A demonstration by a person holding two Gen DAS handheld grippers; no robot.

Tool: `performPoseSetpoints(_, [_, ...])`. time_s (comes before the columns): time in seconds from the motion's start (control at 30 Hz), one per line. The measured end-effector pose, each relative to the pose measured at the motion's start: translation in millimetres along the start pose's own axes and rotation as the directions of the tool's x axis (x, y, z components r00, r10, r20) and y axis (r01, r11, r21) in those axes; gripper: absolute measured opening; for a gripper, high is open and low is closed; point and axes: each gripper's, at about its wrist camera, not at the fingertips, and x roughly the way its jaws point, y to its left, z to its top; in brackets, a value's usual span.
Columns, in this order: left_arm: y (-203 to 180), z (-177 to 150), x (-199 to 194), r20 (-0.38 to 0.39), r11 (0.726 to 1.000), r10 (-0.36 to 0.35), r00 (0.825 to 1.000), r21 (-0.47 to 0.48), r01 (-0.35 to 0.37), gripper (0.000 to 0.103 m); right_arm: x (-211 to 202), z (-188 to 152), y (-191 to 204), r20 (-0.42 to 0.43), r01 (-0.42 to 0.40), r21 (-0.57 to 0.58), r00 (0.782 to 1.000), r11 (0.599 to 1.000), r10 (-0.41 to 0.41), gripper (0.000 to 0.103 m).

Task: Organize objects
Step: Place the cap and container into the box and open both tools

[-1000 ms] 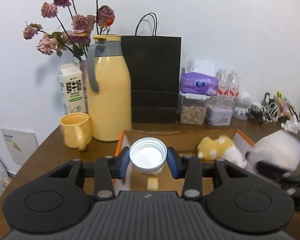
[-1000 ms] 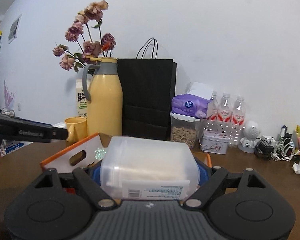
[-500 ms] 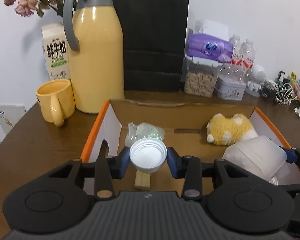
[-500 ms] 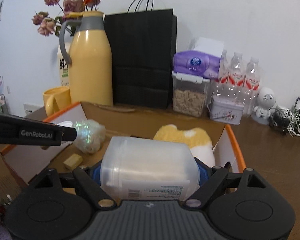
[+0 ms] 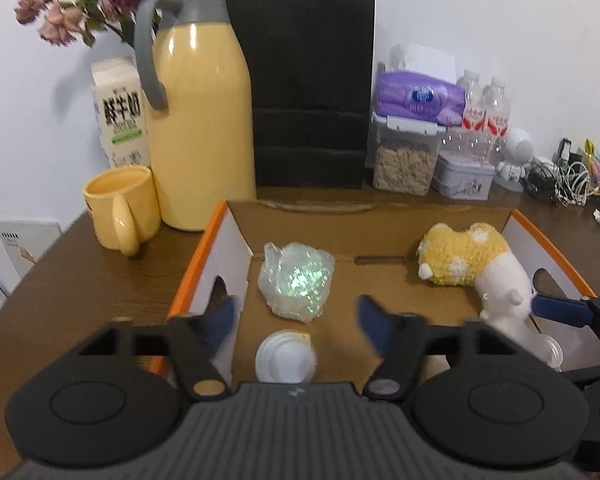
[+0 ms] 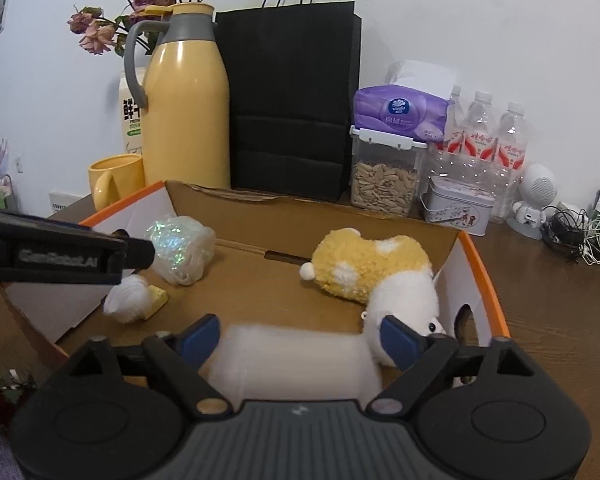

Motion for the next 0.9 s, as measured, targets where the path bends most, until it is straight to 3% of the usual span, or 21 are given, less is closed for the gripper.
performPoseSetpoints(0.07, [-0.3, 0.4, -7.3, 0.031, 1.0, -0.001, 1.0, 0.001, 0.001, 0.097, -2.5, -0.4, -1.4, 0.006, 0.001, 0.005, 1.0, 1.0, -0.001, 0.096])
performPoseSetpoints(0.13, [0.0, 0.5, -14.7, 0.068, 1.0, 0.0, 0.998, -0.007, 0.001, 0.103, -5.3, -0.7, -2.3, 0.014, 0.004, 0.009, 1.0, 1.0, -0.005, 0.103])
performPoseSetpoints(0.9, [11.9, -2.2, -54.9, 0.2, 0.996, -0.028, 0.979, -0.072, 0.043, 0.103, -50.1, -1.3, -9.8, 0.117, 0.027, 0.021, 0.993, 0.999, -0.029, 0.103])
